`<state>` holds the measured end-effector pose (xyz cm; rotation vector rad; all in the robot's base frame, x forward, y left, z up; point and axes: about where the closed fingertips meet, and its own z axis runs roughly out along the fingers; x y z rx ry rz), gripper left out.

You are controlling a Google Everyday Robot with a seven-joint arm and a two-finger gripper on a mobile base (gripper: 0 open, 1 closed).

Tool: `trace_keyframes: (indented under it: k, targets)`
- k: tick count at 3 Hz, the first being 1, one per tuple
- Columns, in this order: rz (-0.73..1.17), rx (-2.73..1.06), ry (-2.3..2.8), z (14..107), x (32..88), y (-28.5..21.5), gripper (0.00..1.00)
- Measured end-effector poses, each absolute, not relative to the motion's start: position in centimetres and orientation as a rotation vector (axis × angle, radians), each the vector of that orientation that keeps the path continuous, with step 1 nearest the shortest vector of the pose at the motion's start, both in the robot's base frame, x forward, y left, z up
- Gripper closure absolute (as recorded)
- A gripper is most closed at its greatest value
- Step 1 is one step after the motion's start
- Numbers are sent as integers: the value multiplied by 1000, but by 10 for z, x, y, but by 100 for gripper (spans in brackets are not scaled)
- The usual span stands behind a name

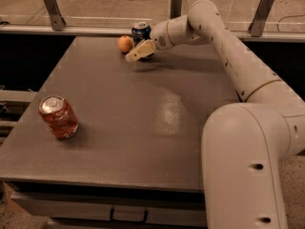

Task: Move pepsi can near orange

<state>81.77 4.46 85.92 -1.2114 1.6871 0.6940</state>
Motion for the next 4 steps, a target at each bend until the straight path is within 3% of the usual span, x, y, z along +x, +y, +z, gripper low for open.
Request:
trace_keyframes:
  k: [2, 4]
  targets:
    - [585, -1082, 1722, 875, 828, -23, 0]
    - [397, -997, 1659, 956, 767, -148, 0]
